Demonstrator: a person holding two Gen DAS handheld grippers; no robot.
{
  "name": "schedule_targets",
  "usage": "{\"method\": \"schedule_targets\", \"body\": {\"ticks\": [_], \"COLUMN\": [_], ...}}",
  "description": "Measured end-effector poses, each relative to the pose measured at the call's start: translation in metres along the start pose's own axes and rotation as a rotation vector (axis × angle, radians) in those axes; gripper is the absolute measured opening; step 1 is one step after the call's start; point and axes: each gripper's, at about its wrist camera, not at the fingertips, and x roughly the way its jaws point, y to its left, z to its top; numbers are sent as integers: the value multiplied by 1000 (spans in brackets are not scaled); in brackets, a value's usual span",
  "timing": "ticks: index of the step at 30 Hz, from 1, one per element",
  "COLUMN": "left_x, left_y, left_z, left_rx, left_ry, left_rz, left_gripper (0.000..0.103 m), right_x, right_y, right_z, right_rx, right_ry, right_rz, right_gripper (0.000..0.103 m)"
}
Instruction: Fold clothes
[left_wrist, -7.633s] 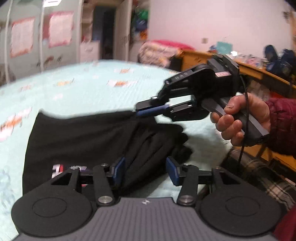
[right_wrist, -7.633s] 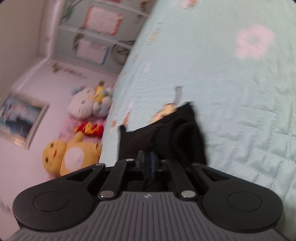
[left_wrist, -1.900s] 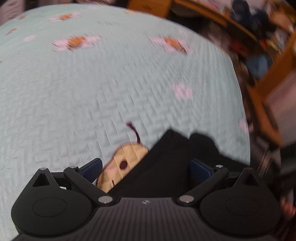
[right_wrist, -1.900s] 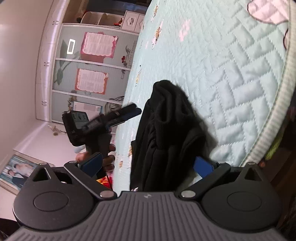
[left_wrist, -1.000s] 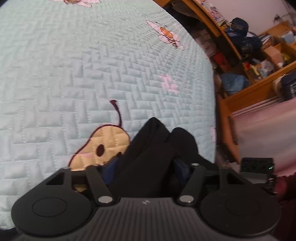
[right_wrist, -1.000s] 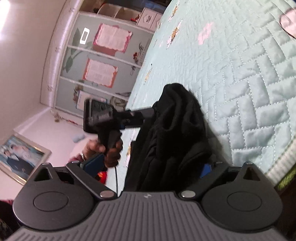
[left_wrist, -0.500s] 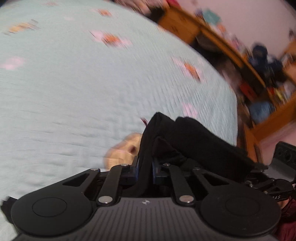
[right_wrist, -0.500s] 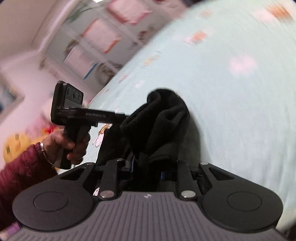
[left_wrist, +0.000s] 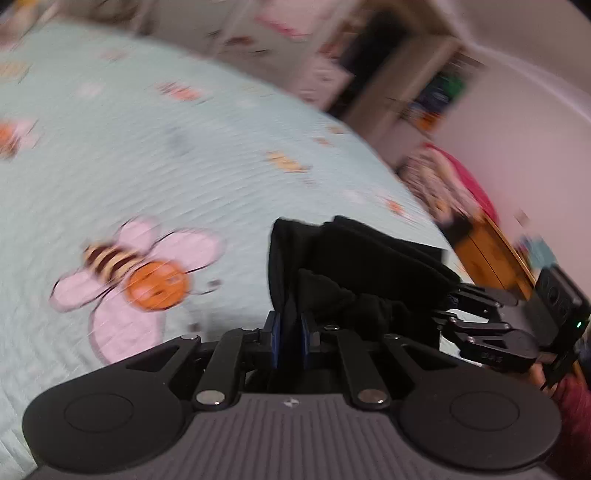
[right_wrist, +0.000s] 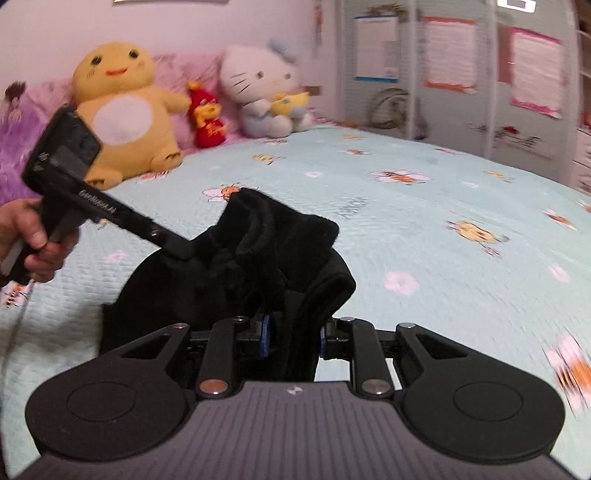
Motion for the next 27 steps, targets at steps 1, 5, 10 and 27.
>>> {"method": "schedule_targets", "body": {"ticks": [1,5,10,27], "left_x": [8,-1,-22,120], "left_y": [11,36,3,40], "left_z": [0,1,6,15], "left_rx": [-38,-119,-65,-170], "left_ry": [4,-62,-124,-12], "left_rz": [30,103,-39,-260], "left_gripper": [10,11,18,5], "right_x": [19,49,-9,96], "right_y": [-7,-30,-28,-78], "right_z": [3,-18,-49,-115], "right_rx": [15,276,637,1211], "right_ry": [17,53,-233,-179], "right_rz": [-8,-76,30,301], "right_gripper": [32,44,50,0]}}
